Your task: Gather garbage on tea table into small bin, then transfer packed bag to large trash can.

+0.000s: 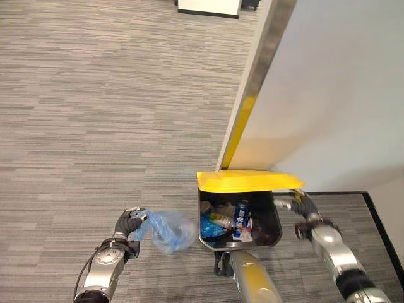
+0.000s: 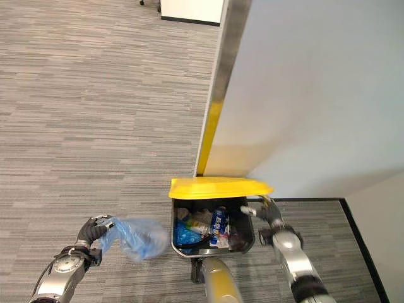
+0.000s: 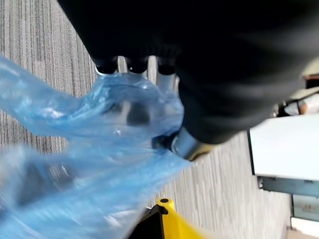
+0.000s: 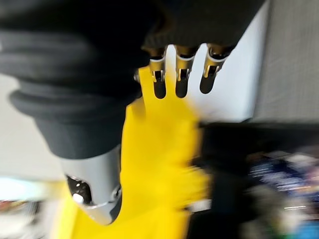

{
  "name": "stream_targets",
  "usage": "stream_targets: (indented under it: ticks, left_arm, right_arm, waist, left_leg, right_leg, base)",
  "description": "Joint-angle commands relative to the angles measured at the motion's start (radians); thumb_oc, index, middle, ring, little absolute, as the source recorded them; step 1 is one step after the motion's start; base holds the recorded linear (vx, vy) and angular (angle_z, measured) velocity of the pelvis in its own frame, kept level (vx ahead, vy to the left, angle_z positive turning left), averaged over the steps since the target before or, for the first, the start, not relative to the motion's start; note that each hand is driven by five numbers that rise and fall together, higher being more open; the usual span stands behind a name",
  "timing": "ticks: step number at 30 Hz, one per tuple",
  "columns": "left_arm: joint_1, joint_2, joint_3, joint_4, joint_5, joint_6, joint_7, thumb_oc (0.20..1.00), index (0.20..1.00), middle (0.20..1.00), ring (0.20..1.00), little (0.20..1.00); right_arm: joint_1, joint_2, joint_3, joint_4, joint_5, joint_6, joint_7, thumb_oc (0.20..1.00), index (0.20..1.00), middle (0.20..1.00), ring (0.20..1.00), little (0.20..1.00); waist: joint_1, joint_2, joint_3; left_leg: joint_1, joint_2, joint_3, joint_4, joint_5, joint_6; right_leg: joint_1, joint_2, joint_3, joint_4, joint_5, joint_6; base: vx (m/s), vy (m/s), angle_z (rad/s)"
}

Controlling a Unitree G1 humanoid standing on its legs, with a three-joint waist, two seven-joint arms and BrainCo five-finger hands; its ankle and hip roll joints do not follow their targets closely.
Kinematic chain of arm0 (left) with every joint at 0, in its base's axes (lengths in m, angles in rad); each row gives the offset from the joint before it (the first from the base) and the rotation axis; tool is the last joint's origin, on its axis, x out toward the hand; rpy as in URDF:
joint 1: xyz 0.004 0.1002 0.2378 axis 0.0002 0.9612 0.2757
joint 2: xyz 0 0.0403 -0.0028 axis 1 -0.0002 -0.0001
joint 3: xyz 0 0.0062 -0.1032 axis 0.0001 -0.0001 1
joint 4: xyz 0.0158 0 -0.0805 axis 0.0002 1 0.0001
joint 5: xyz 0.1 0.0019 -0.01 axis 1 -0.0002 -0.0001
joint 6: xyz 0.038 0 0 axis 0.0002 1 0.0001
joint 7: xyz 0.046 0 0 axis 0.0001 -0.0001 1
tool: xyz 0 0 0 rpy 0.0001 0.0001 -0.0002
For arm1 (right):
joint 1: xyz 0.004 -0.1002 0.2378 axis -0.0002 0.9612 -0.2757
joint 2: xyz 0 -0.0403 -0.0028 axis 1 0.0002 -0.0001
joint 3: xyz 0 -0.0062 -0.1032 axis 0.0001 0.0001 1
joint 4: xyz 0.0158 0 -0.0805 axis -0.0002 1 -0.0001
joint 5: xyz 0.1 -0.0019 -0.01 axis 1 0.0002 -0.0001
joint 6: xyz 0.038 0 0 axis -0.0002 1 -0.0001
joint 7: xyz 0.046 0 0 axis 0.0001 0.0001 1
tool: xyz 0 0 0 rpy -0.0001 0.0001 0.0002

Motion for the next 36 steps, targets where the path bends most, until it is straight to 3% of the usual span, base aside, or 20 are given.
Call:
stream_targets:
  ticks: [1,9,15,23,28,31,33,36]
  left_arm:
    - [-0.077,0.035,-0.02,-0.087,-0.002,-0.071,0.018,0.2,0.2,0.2,0.2,0.2]
    - [-0.247,0.033,-0.181,-0.19,-0.087,-0.119,0.016,0.2,0.2,0.2,0.2,0.2]
    - [-0.285,0.036,-0.256,-0.383,-0.122,-0.138,-0.053,0.2,0.2,0.2,0.2,0.2]
    - [-0.393,0.045,-0.382,-0.548,-0.19,-0.128,-0.128,0.2,0.2,0.2,0.2,0.2]
    - [-0.515,-0.013,-0.468,-0.454,-0.17,-0.115,-0.117,0.2,0.2,0.2,0.2,0.2]
    - [-0.641,-0.085,-0.533,-0.225,-0.102,-0.096,-0.073,0.2,0.2,0.2,0.2,0.2]
    - [-0.676,-0.107,-0.55,-0.164,-0.088,-0.087,-0.056,0.2,0.2,0.2,0.2,0.2]
    - [-0.817,-0.172,-0.586,0.116,0.017,-0.071,0.002,0.2,0.2,0.2,0.2,0.2]
  right_arm:
    - [-0.093,0.032,-0.016,0.032,0.076,-0.073,-0.047,1.0,1.0,1.0,1.0,1.0]
    - [-0.476,0.004,0.052,0.244,0.145,-0.077,-0.1,1.0,1.0,1.0,1.0,1.0]
    - [-0.503,-0.055,0.077,0.246,0.113,-0.075,-0.078,1.0,1.0,1.0,1.0,1.0]
    - [-0.578,-0.112,0.119,0.324,0.11,-0.073,-0.042,1.0,1.0,1.0,1.0,1.0]
    - [-0.623,-0.085,0.15,0.38,0.117,-0.063,-0.037,1.0,1.0,1.0,1.0,1.0]
    - [-0.655,-0.054,0.187,0.407,0.105,-0.05,-0.037,1.0,1.0,1.0,1.0,1.0]
    - [-0.669,-0.043,0.198,0.418,0.104,-0.047,-0.042,1.0,1.0,1.0,1.0,1.0]
    - [-0.704,-0.018,0.238,0.434,0.093,-0.047,-0.058,1.0,1.0,1.0,1.0,1.0]
  waist:
    - [0.043,0.013,0.042]
    - [0.087,0.016,0.076]
    - [0.089,0.02,0.082]
    - [0.086,-0.001,0.078]
    - [0.059,-0.004,0.071]
    - [0.028,-0.001,0.066]
    - [0.018,0.001,0.069]
    - [-0.016,0.006,0.091]
  left_leg:
    - [0.224,-0.086,0.002,-0.038,-0.127,0.073]
    - [0.177,-0.105,-0.031,-0.022,-0.12,0.077]
    - [0.178,-0.098,-0.046,-0.012,-0.128,0.075]
    - [0.205,-0.111,-0.054,-0.036,-0.131,0.074]
    - [0.224,-0.112,-0.036,-0.05,-0.134,0.074]
    - [0.224,-0.118,-0.021,-0.058,-0.129,0.073]
    - [0.221,-0.12,-0.015,-0.058,-0.127,0.073]
    - [0.21,-0.127,0.006,-0.056,-0.12,0.07]
  right_leg:
    - [-0.047,-0.076,0.028,-0.316,0.391,0.183]
    - [-0.055,-0.095,0.023,-0.34,0.402,0.18]
    - [-0.039,-0.101,0.016,-0.35,0.402,0.186]
    - [-0.009,-0.125,-0.029,-0.375,0.411,0.189]
    - [-0.01,-0.129,-0.037,-0.377,0.418,0.191]
    - [-0.019,-0.13,-0.041,-0.377,0.419,0.188]
    - [-0.024,-0.13,-0.045,-0.375,0.419,0.188]
    - [-0.043,-0.133,-0.055,-0.369,0.417,0.187]
  base:
    - [-0.04,-0.01,0.14]
    - [-0.06,0.003,0.1]
    - [-0.04,-0.009,0.11]
    - [-0.04,-0.017,0.0]
    - [-0.02,-0.002,-0.08]
    - [-0.01,0.002,-0.04]
    - [-0.04,0.011,-0.16]
    - [-0.04,0.011,-0.14]
